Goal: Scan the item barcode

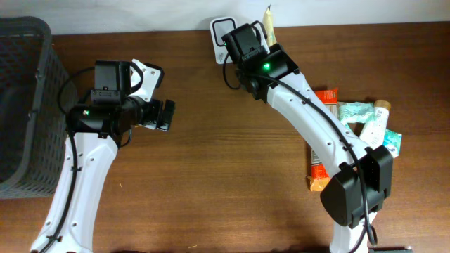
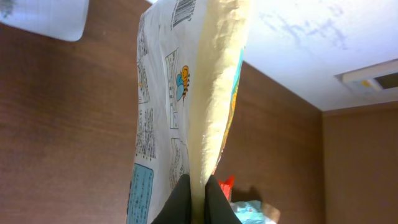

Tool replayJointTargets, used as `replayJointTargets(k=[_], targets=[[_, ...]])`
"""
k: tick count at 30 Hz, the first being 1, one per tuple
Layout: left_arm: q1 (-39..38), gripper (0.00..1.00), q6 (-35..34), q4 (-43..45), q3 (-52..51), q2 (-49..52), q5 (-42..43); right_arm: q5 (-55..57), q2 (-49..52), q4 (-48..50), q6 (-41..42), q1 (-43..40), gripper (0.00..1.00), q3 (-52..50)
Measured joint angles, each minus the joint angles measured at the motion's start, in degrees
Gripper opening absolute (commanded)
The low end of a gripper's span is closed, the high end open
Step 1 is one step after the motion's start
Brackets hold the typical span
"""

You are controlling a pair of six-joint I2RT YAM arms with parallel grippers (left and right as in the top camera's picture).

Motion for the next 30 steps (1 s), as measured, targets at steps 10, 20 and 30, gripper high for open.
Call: replayJointTargets(k=[10, 20, 30], targets=[[0.0, 0.99, 0.0, -0.17, 0.0, 0.0, 0.02, 4.35, 11.54, 57.16, -42.6, -0.24, 0.04, -0.66], [0.0, 0.99, 0.0, 0.02, 0.0, 0.0, 0.02, 5.33, 21.75, 72.06, -68.7, -0.39, 0.04, -0.63], [0.0, 0.99, 0.0, 0.0, 0.0, 0.0, 0.07, -1.55, 15.56, 34.14, -25.92, -2.01, 0.41, -0.48]])
